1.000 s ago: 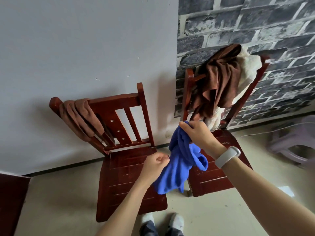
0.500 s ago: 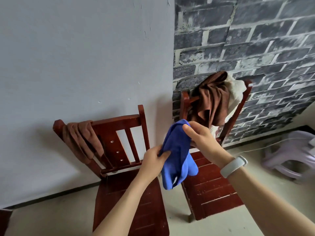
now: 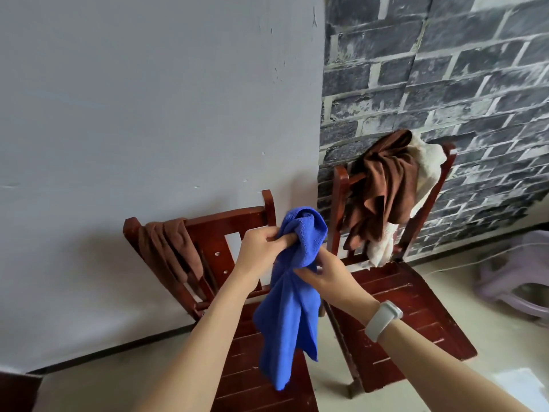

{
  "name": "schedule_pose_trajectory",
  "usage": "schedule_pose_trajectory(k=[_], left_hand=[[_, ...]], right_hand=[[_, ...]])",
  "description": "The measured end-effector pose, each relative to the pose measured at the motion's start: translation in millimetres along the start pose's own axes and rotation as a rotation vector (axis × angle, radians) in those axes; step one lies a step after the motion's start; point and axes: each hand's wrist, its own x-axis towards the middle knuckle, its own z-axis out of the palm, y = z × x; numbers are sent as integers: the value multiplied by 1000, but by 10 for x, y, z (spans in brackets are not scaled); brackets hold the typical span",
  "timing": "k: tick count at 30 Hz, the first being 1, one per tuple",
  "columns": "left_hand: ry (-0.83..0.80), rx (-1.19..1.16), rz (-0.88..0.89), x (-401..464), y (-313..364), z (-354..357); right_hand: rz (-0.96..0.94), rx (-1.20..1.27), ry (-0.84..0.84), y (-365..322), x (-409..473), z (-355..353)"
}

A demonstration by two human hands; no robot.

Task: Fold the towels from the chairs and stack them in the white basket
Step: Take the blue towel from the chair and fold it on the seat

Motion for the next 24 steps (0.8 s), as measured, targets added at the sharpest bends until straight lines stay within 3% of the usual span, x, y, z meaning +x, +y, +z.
schedule_pose_trajectory(k=[6, 10, 17, 20, 24], left_hand=[[25, 5, -41, -53, -197, -223], [87, -114, -104, -268, -380, -204], [-17, 3, -104, -596, -850, 20], [14, 180, -126, -530, -902, 50], [51, 353, 25, -485, -940, -9]], right_hand=[[69, 81, 47, -16, -13, 108], [265, 288, 217, -1, 94, 142], [364, 544, 250, -72, 83, 75], [403, 418, 339, 43, 62, 64], [457, 138, 535, 421, 30, -151]])
